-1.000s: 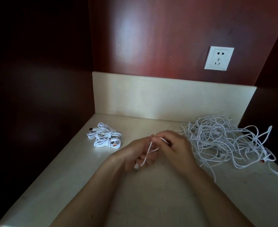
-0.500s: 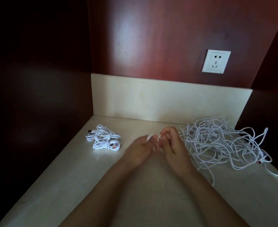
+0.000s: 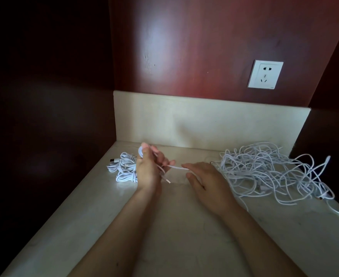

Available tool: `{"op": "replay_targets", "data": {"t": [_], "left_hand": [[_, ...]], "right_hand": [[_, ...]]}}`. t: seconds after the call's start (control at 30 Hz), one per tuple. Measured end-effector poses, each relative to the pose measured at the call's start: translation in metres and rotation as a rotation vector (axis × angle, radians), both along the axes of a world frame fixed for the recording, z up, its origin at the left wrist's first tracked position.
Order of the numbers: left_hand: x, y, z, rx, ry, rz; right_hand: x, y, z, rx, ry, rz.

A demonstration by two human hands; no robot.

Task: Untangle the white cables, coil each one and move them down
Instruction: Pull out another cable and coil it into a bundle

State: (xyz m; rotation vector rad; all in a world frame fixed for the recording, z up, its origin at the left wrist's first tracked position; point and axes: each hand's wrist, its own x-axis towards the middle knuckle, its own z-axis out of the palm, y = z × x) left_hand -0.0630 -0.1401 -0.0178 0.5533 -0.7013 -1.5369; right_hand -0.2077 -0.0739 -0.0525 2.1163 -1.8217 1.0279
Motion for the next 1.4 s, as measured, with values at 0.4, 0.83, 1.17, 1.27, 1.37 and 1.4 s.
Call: {"op": "replay_targets", "data": {"t": [0.4,0.83,1.17,1.27,1.37,1.4], "left_hand": [[0.014,-0.015,-0.003,0.125,-0.379,0.056],[-0.006,0.023,-0.008,-0.093,-0.785,-0.908],[-0.008,0.026,-0.008,-0.383,-0.928,-0.434],[-0.008,0.02,-0.017,-0.539,-0.978,-0.071],[-0.01,0.019,-0.019,-0.583,-0.868,0.077],[-0.01,0.02,-0.017,-0.569,-0.801,0.112]], "right_hand": [[-0.004,0.013,0.016,-0.109,-0.12,0.11],[-0.007,0.007,0.01,-0.171,-0.415,0.093],[-0.014,0.003,0.006,-0.112,-0.313,0.017],[-0.019,0.003,0.005,-0.098,-0.242,-0.074],[-0.018,0.003,0.003,-0.101,-0.173,-0.084],[-0.016,0.003,0.002,-0.104,-0.15,-0.087]]}}
